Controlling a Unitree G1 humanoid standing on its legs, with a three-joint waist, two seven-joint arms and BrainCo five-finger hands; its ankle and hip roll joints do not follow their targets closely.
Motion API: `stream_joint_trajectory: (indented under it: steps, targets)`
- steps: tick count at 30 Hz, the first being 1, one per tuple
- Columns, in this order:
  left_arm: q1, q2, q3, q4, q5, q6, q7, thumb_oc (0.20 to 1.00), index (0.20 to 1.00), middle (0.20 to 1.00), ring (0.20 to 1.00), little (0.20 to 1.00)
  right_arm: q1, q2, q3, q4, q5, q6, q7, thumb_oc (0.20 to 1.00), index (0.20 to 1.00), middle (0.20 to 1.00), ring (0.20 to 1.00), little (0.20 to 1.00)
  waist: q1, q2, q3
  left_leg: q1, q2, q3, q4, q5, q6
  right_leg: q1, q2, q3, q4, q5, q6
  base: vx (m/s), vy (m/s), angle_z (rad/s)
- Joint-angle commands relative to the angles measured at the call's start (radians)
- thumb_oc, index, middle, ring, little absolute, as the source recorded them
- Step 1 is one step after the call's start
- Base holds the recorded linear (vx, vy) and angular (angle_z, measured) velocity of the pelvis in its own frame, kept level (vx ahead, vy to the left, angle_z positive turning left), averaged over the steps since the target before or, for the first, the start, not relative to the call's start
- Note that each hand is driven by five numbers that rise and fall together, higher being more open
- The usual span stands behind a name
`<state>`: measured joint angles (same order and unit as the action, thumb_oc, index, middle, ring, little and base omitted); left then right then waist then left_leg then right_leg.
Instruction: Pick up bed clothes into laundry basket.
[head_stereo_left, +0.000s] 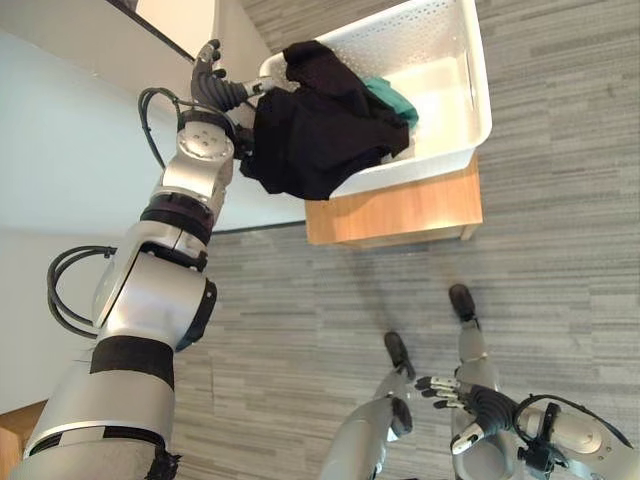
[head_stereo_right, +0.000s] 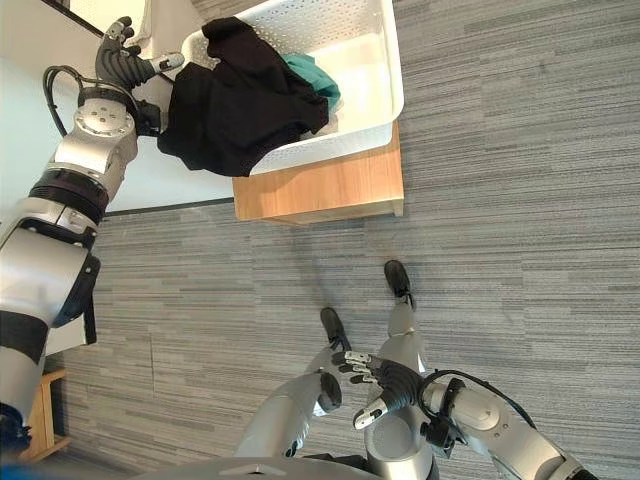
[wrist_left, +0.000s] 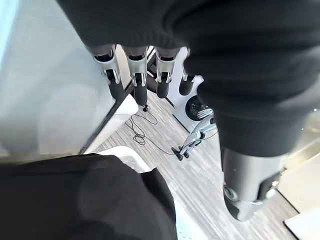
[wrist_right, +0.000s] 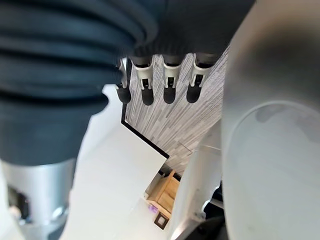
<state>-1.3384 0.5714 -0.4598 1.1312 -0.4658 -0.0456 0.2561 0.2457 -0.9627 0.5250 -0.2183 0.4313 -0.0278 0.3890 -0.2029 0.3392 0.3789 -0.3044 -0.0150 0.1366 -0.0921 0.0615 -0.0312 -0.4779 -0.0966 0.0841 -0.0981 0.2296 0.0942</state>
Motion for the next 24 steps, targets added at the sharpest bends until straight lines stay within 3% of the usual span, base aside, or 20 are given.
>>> stream_joint_trajectory:
  steps: [1, 9, 10, 11, 12, 14, 15, 16, 18, 21, 22, 24]
  targets:
    - [-0.076, 0.035, 0.062, 0.050, -0.120, -0.085, 0.008, 1.000, 1.000, 1.000, 1.000, 1.000, 0.097, 0.027, -0.006, 0.014, -0.042, -0.041, 0.015, 1.000, 1.000, 1.000, 1.000, 1.000, 0.005, -0.070, -0.056, 0.034, 0.037, -0.075, 0.005, 0.029, -0.069, 0.139, -0.003, -0.045, 0.027, -0.123, 0.030, 0.00, 0.000, 0.00]
    - [0.060, 0.036, 0.120, -0.069, -0.204, -0.136, -0.009, 1.000, 1.000, 1.000, 1.000, 1.000, 0.098, 0.086, -0.032, 0.087, -0.112, -0.054, -0.015, 1.000, 1.000, 1.000, 1.000, 1.000, 0.036, -0.114, -0.094, 0.077, 0.042, -0.106, 0.005, 0.029, -0.068, 0.200, -0.009, -0.088, 0.024, -0.128, 0.029, 0.01, -0.033, 0.06]
    - [0.186, 0.039, 0.159, -0.243, -0.228, -0.181, 0.008, 1.000, 1.000, 1.000, 1.000, 1.000, 0.098, 0.120, -0.056, 0.103, -0.151, -0.065, -0.039, 1.000, 1.000, 1.000, 1.000, 1.000, 0.058, -0.128, -0.098, 0.091, 0.039, -0.119, 0.005, 0.029, -0.066, 0.224, -0.014, -0.107, 0.024, -0.131, 0.030, 0.00, -0.048, 0.18]
    - [0.190, 0.039, 0.161, -0.247, -0.226, -0.180, 0.010, 1.000, 1.000, 1.000, 1.000, 1.000, 0.099, 0.119, -0.056, 0.103, -0.151, -0.065, -0.039, 1.000, 1.000, 1.000, 1.000, 1.000, 0.056, -0.127, -0.099, 0.092, 0.039, -0.120, 0.005, 0.028, -0.066, 0.225, -0.015, -0.108, 0.023, -0.132, 0.030, -0.01, -0.059, 0.26]
    - [0.316, 0.039, 0.180, -0.424, -0.249, -0.223, 0.004, 1.000, 1.000, 1.000, 1.000, 1.000, 0.091, 0.146, -0.079, 0.126, -0.189, -0.072, -0.057, 1.000, 1.000, 1.000, 1.000, 1.000, 0.085, -0.145, -0.100, 0.100, 0.038, -0.132, 0.005, 0.028, -0.064, 0.241, -0.016, -0.124, 0.024, -0.136, 0.028, -0.01, -0.030, 0.31]
    - [0.414, 0.049, 0.199, -0.543, -0.259, -0.240, -0.003, 1.000, 1.000, 1.000, 1.000, 1.000, 0.094, 0.153, -0.096, 0.128, -0.206, -0.076, -0.064, 1.000, 1.000, 1.000, 1.000, 1.000, 0.097, -0.156, -0.104, 0.108, 0.037, -0.138, 0.005, 0.027, -0.062, 0.252, -0.017, -0.134, 0.024, -0.138, 0.027, -0.01, -0.027, 0.31]
    - [0.618, 0.072, 0.244, -0.734, -0.260, -0.247, -0.036, 1.000, 1.000, 1.000, 1.000, 1.000, 0.106, 0.165, -0.125, 0.139, -0.221, -0.079, -0.075, 1.000, 1.000, 1.000, 1.000, 1.000, 0.118, -0.173, -0.119, 0.126, 0.037, -0.147, 0.005, 0.023, -0.060, 0.276, -0.019, -0.147, 0.024, -0.144, 0.027, 0.00, -0.008, 0.30]
    - [0.621, 0.072, 0.246, -0.736, -0.259, -0.246, -0.035, 1.000, 1.000, 1.000, 1.000, 1.000, 0.107, 0.164, -0.125, 0.138, -0.221, -0.079, -0.075, 1.000, 1.000, 1.000, 1.000, 1.000, 0.117, -0.172, -0.120, 0.126, 0.037, -0.148, 0.005, 0.023, -0.060, 0.277, -0.019, -0.148, 0.024, -0.144, 0.027, 0.02, 0.015, 0.31]
    - [0.929, 0.112, 0.335, -0.935, -0.310, -0.246, -0.137, 1.000, 1.000, 1.000, 1.000, 1.000, 0.111, 0.162, -0.189, 0.138, -0.219, -0.084, -0.069, 1.000, 1.000, 1.000, 1.000, 1.000, 0.161, -0.205, -0.156, 0.152, 0.038, -0.159, 0.005, 0.012, -0.056, 0.312, -0.019, -0.169, 0.022, -0.150, 0.029, 0.08, 0.011, 0.24]
    - [1.253, 0.135, 0.415, -1.109, -0.332, -0.208, -0.268, 1.000, 1.000, 1.000, 1.000, 1.000, 0.027, 0.104, -0.265, 0.062, -0.172, -0.096, -0.062, 1.000, 1.000, 1.000, 1.000, 1.000, 0.218, -0.246, -0.196, 0.178, 0.034, -0.177, 0.005, 0.007, -0.048, 0.355, -0.026, -0.196, 0.020, -0.157, 0.031, 0.09, 0.014, 0.22]
    - [1.254, 0.135, 0.416, -1.110, -0.332, -0.208, -0.268, 1.000, 1.000, 1.000, 1.000, 1.000, 0.027, 0.103, -0.264, 0.062, -0.172, -0.096, -0.062, 1.000, 1.000, 1.000, 1.000, 1.000, 0.217, -0.246, -0.196, 0.178, 0.034, -0.178, 0.005, 0.007, -0.048, 0.355, -0.026, -0.196, 0.019, -0.157, 0.031, 0.10, 0.041, 0.33]
    - [1.387, 0.141, 0.442, -1.166, -0.314, -0.189, -0.322, 1.000, 1.000, 1.000, 1.000, 1.000, -0.048, 0.039, -0.339, -0.033, -0.072, -0.111, -0.063, 1.000, 1.000, 1.000, 1.000, 1.000, 0.248, -0.276, -0.221, 0.191, 0.033, -0.193, 0.005, 0.002, -0.042, 0.376, -0.030, -0.212, 0.018, -0.160, 0.035, 0.07, 0.043, 0.27]
